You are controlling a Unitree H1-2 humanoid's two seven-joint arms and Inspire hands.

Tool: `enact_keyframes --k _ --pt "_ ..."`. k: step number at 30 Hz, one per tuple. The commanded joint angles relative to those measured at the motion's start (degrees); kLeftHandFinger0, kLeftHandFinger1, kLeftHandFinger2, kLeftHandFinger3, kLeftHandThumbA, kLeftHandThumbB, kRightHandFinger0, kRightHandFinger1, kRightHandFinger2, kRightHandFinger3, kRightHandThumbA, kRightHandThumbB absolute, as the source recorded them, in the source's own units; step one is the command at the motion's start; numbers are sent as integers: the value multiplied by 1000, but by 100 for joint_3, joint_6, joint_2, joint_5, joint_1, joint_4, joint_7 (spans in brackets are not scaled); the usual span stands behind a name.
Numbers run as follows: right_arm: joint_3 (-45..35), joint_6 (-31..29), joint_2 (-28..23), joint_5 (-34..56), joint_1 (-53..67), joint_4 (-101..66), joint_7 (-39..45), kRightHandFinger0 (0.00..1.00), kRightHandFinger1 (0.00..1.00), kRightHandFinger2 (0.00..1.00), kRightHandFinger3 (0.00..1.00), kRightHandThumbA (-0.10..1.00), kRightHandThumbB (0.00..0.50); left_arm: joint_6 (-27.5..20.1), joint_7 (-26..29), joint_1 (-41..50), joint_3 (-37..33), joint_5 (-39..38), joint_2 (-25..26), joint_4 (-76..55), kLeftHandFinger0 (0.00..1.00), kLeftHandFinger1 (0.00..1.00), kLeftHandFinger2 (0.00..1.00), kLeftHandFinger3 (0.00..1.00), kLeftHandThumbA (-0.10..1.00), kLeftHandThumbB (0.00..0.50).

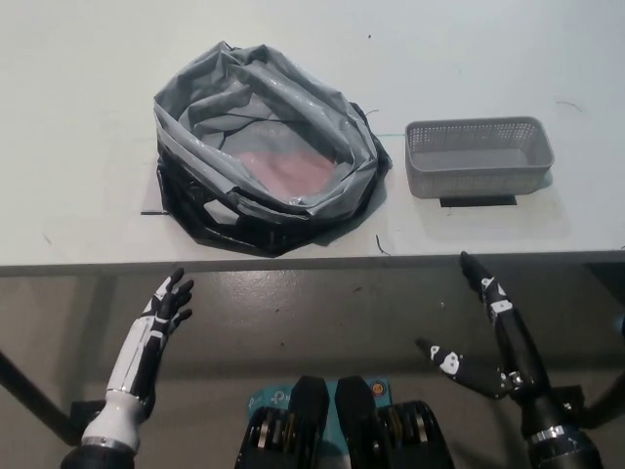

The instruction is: Use the right hand to pick up a small rectangular container and put it into a plastic bag and lift the bag

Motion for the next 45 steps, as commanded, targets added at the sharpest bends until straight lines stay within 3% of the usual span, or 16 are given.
enact_keyframes --k 1,2,7,8,9,10,12,15,20,21,24,30,32,37,38,45 --pt "-131 -544 -45 -106 -78 -213 -195 1000 1000 1000 1000 854 237 -429 -279 -34 -113 -111 140 -125 1000 1000 1000 1000 1000 130" --pt "-206 -424 -81 -263 -86 -432 -278 1000 1000 1000 1000 859 280 -446 -308 -45 -133 -95 170 -127 1000 1000 1000 1000 1000 144" --pt "-651 317 -437 -747 -425 -1841 -261 1000 1000 1000 1000 898 344 -336 -329 -136 -142 -64 231 -152 1000 1000 1000 1000 1000 184" --pt "-791 782 -724 -508 -614 -2320 36 1000 1000 1000 1000 896 393 -338 -328 -125 -147 -48 238 -159 1000 1000 1000 1000 1000 184" --pt "-878 1053 -928 -297 -759 -2545 220 1000 1000 1000 1000 896 406 -337 -316 -114 -145 -34 231 -160 1000 1000 1000 1000 1000 186" --pt "-937 1251 -1170 -439 -943 -2705 355 1000 1000 1000 1000 995 414 -330 -311 -99 -138 -41 221 -166 1000 1000 1000 1000 1000 194" --pt "-1053 1852 -1698 -240 -1475 -2908 691 1000 1000 1000 1000 1000 436 -389 -312 -48 -139 -37 213 -175 1000 1000 1000 1000 1000 179" --pt "-988 2516 -2323 -172 -2301 -2905 1157 1000 1000 1000 1000 1000 403 -434 -321 -45 -137 -32 214 -149 1000 1000 1000 1000 1000 158" --pt "-447 3506 -3080 -329 -3763 -2301 2053 1000 1000 1000 1000 1000 423 -379 -329 -80 -141 -6 215 -168 1000 1000 1000 1000 1000 169" --pt "-278 3687 -3175 -249 -4132 -1995 2298 1000 1000 1000 1000 1000 386 -398 -329 -88 -138 -20 205 -167 1000 1000 1000 1000 1000 162" --pt "319 3496 -3388 -697 -4856 -1135 2873 1000 1000 1000 1000 1000 459 -359 -327 -76 -142 -10 202 -187 1000 1000 1000 1000 1000 173" --pt "1282 3683 -3232 -1149 -5897 168 3570 1000 1000 1000 1000 1000 493 -442 -310 -43 -143 15 200 -157 1000 1000 1000 1000 1000 159" --pt "1541 4010 -3042 -961 -6262 735 3947 1000 1000 1000 1000 1000 467 -416 -313 -43 -141 2 194 -164 1000 1000 1000 1000 1000 166" --pt "1939 4046 -2752 -835 -6644 1634 4302 1000 1000 1000 1000 985 469 -485 -311 11 -158 16 183 -152 1000 1000 1000 1000 1000 163" --pt "1957 4133 -2658 -754 -6678 1779 4315 1000 1000 1000 1000 929 459 -480 -303 22 -153 19 181 -159 1000 1000 1000 1000 1000 163" --pt "2580 3974 -2356 -984 -6923 2612 4656 1000 1000 1000 1000 1000 481 -439 -290 96 -174 73 185 -203 1000 1000 1000 1000 1000 176"
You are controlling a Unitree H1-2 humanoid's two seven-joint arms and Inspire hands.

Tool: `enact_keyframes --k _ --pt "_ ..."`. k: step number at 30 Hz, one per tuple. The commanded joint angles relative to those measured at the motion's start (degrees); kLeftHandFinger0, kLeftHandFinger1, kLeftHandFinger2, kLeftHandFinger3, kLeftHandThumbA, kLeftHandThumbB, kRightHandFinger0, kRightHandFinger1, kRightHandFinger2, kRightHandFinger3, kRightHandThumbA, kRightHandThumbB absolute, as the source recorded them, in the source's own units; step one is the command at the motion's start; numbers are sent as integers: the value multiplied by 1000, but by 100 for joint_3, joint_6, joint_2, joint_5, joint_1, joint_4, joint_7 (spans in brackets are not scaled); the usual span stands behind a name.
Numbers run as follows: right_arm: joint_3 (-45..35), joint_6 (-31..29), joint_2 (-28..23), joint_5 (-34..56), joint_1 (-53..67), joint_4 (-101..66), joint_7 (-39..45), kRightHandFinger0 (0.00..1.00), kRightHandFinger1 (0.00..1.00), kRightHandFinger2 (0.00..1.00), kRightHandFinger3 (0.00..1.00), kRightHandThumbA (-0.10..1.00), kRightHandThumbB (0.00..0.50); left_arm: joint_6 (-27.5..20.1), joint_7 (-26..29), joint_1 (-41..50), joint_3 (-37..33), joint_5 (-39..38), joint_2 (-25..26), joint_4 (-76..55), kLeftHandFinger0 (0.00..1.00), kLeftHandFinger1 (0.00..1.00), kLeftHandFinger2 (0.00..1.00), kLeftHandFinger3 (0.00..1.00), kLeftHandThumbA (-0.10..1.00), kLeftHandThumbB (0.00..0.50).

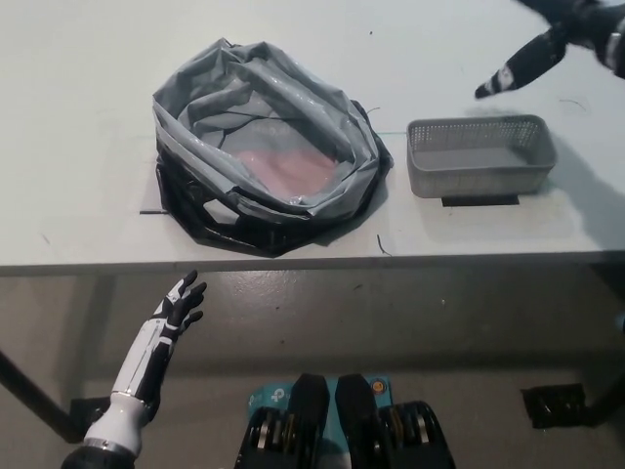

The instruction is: Use the right hand to pick up a small rectangular container and put it into a plastic bag and lift the bag

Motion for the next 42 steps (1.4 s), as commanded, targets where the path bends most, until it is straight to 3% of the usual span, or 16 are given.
enact_keyframes --k 1,10,12,13,17,19,29,39,42 --pt "539 561 98 -355 -1042 726 1273 1000 1000 1000 1000 1000 499 -271 -80 74 -67 66 99 -249 1000 1000 1000 1000 1000 178" --pt "1078 671 313 -542 -1047 1139 1585 1000 1000 1000 1000 1000 475 -422 -21 392 -170 141 30 -309 1000 1000 1000 1000 1000 149" --pt "1171 586 395 -586 -1042 1296 1648 1000 1000 1000 1000 1000 461 -444 -14 451 -177 135 41 -301 1000 1000 1000 1000 1000 166" --pt "1239 472 449 -645 -1058 1477 1632 1000 1000 1000 1000 1000 481 -354 -13 471 -177 126 34 -325 1000 1000 1000 1000 1000 181" --pt "1451 251 494 -865 -1098 1667 1644 1000 1000 1000 1000 1000 499 -306 -27 514 -176 80 9 -346 1000 1000 1000 1000 1000 178" --pt "1510 222 547 -955 -1122 1822 1602 1000 1000 1000 1000 1000 484 -355 -18 525 -180 91 1 -319 1000 1000 1000 1000 1000 185" --pt "1367 58 678 -1067 -1117 2235 1306 1000 1000 1000 1000 1000 458 -429 -27 570 -184 84 -2 -276 1000 1000 1000 1000 1000 203" --pt "788 96 739 -1100 -990 1890 569 1000 1000 1000 1000 1000 500 -384 -35 576 -199 93 4 -274 1000 1000 1000 1000 1000 217" --pt "728 56 724 -1137 -1077 1608 754 1000 1000 1000 1000 1000 495 -405 -59 576 -195 53 13 -262 1000 1000 1000 1000 1000 206"
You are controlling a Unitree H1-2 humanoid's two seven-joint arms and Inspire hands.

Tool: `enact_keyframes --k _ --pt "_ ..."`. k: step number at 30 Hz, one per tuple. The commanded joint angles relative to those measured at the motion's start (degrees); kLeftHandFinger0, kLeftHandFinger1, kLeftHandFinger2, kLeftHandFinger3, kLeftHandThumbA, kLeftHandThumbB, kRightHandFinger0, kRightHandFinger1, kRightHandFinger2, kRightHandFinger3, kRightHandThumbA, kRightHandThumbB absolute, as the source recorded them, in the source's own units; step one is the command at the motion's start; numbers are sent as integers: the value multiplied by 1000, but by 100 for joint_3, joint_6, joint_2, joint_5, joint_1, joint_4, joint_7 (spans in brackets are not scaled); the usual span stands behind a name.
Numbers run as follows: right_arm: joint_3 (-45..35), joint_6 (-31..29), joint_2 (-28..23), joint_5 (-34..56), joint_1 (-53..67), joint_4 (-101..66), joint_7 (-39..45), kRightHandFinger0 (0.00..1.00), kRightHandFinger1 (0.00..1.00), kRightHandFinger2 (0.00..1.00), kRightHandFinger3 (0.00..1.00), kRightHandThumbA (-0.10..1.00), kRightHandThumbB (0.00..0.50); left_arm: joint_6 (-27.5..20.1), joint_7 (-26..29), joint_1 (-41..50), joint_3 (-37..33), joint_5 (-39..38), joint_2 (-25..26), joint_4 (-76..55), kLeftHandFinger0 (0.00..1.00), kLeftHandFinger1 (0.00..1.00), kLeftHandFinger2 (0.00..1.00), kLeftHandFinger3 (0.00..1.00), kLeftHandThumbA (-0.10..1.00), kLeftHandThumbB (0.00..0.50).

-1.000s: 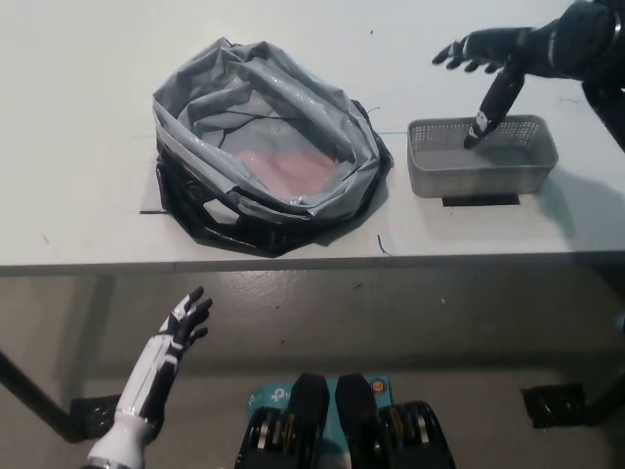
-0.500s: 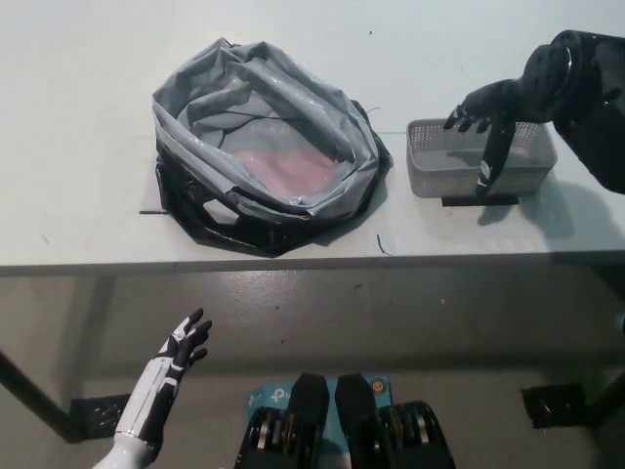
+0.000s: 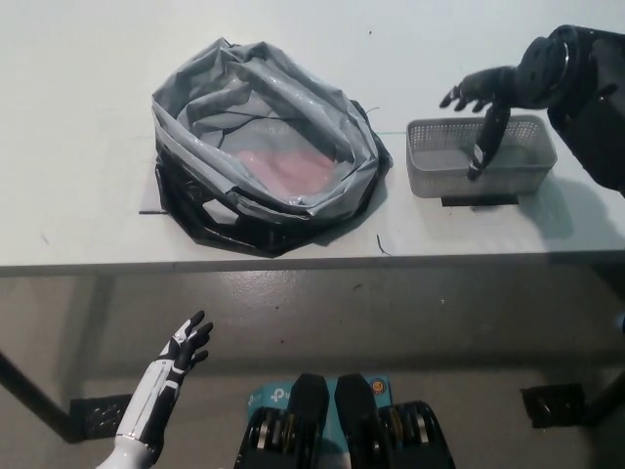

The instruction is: Use the right hand to pick up a small rectangular container and put it into a plastic bag and lift the bag

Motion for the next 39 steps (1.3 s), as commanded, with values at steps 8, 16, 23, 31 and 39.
enact_keyframes --k 8,16,23,31,39 --pt "-391 -34 -35 -142 -406 -632 -188 1000 1000 1000 1000 996 484 -297 -56 12 -46 20 41 -77 1000 1000 1000 1000 1000 212" --pt "-354 -126 32 -244 -404 -98 -228 1000 1000 1000 1000 987 500 -237 -71 -10 -39 -14 51 -119 1000 1000 1000 1000 1000 213" --pt "-120 -211 60 -446 -314 139 -139 1000 1000 1000 1000 1000 492 -234 -84 9 -51 -17 58 -156 1000 1000 1000 1000 1000 218" --pt "5 -579 196 -503 -380 698 -331 1000 1000 1000 1000 1000 481 -254 -71 22 -56 -11 44 -131 1000 1000 1000 1000 1000 216" --pt "19 -779 401 -578 -398 1275 -630 1000 1000 1000 1000 1000 497 -163 -94 27 -64 -31 56 -188 1000 1000 1000 1000 1000 222"
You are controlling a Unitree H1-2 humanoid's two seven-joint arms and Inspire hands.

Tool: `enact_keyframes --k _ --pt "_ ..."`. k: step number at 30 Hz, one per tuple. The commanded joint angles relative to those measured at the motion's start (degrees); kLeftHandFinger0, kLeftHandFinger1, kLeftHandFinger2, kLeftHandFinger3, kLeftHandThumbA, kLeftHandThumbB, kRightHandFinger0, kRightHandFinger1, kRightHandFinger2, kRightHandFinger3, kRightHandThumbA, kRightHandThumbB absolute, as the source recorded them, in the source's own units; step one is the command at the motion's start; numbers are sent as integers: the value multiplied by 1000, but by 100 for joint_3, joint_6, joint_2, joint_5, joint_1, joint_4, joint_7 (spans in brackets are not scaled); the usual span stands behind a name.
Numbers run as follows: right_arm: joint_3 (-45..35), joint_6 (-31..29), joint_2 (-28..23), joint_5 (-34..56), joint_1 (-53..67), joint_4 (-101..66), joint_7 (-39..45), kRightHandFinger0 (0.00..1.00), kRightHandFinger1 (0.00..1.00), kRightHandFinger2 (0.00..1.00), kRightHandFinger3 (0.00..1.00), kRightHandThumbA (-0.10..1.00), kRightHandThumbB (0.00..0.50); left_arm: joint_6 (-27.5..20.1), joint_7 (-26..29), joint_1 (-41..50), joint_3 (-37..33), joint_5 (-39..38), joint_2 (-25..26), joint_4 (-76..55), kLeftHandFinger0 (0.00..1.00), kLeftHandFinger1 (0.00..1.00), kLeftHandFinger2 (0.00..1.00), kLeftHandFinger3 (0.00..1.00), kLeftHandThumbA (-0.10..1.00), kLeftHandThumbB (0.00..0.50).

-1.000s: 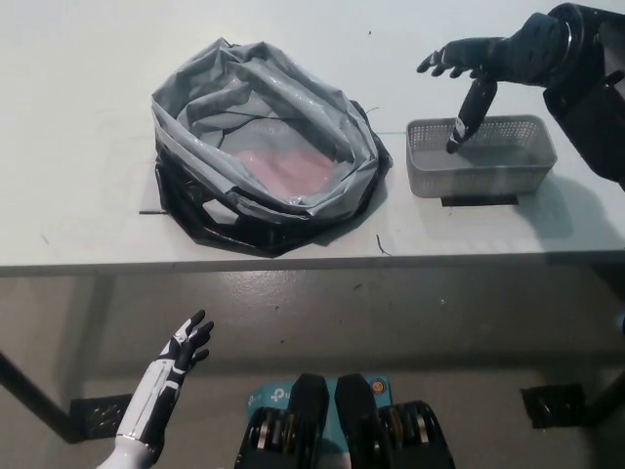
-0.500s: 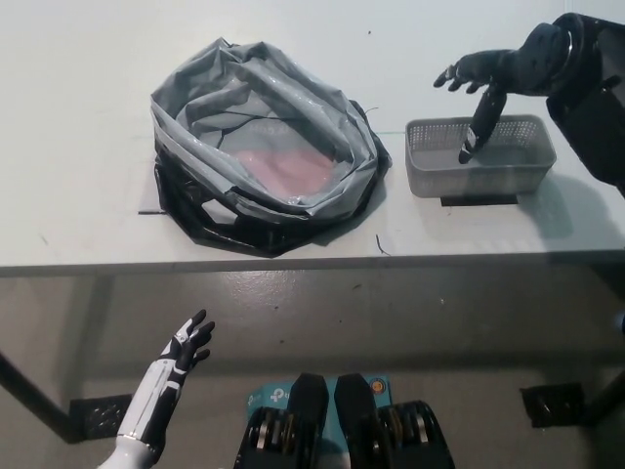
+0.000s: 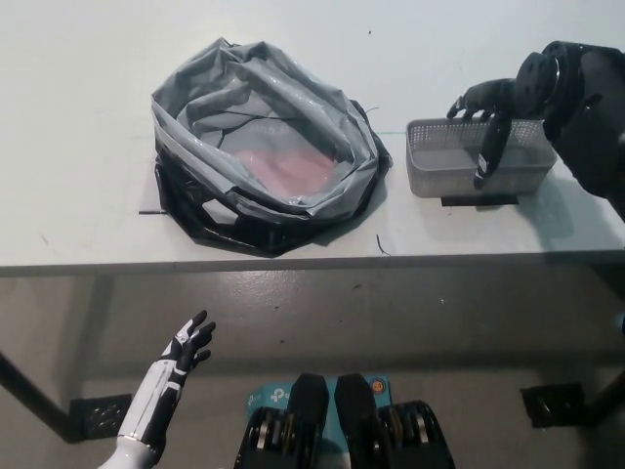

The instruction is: Use the right hand to pick up a small rectangular container and put it into a plastic bag and lift the bag

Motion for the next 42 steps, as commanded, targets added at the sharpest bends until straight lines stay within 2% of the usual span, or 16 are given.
enact_keyframes --k 1,17,20,26,27,28,29,31,33,36,38,39,42 --pt "-46 -260 156 -156 -389 298 -477 1000 1000 1000 1000 1000 500 -97 -90 15 -25 -34 54 -177 1000 1000 1000 1000 1000 222" --pt "-84 -427 365 -292 -381 1001 -1104 1000 1000 1000 1000 967 500 -51 -78 -7 -16 -23 58 -175 1000 1000 1000 1000 1000 252" --pt "-82 -425 427 -286 -356 1174 -1156 1000 1000 1000 1000 942 500 -118 -82 -11 -24 -12 63 -156 1000 1000 1000 1000 1000 225" --pt "24 -678 453 -383 -368 1429 -1347 1000 1000 1000 1000 958 500 -68 -97 -87 -19 -29 71 -156 1000 1000 1000 1000 1000 223" --pt "15 -690 452 -373 -374 1445 -1360 1000 1000 1000 1000 940 500 -62 -98 -94 -20 -30 71 -154 1000 1000 1000 1000 1000 232" --pt "-29 -680 453 -323 -387 1469 -1336 1000 1000 1000 1000 857 468 -45 -101 -103 -29 -4 82 -157 1000 1000 1000 1000 1000 244" --pt "-44 -664 459 -308 -396 1484 -1324 1000 1000 1000 1000 835 468 -33 -103 -104 -32 2 86 -162 1000 1000 1000 1000 1000 245" --pt "-156 -565 481 -205 -396 1515 -1329 1000 1000 1000 1000 717 480 -41 -113 -104 -24 -40 80 -154 1000 1000 1000 1000 1000 237" --pt "-172 -540 493 -210 -388 1519 -1355 1000 1000 1000 1000 678 495 -62 -116 -104 -21 -49 80 -145 1000 1000 1000 1000 1000 235" --pt "-169 -667 469 -251 -362 1462 -1463 1000 1000 1000 1000 718 479 -86 -122 -111 -11 -89 65 -122 1000 1000 1000 1000 1000 226" --pt "-171 -688 459 -260 -401 1412 -1469 1000 1000 1000 1000 761 491 -100 -116 -123 -9 -76 72 -106 1000 1000 1000 1000 1000 221" --pt "-188 -755 415 -230 -466 1258 -1313 1000 1000 1000 1000 781 494 -38 -115 -129 -4 -85 67 -122 1000 1000 1000 1000 1000 244" --pt "-218 -703 314 -162 -609 766 -810 1000 1000 1000 1000 804 500 -10 -124 -145 -2 -85 81 -128 1000 1000 1000 1000 1000 253"
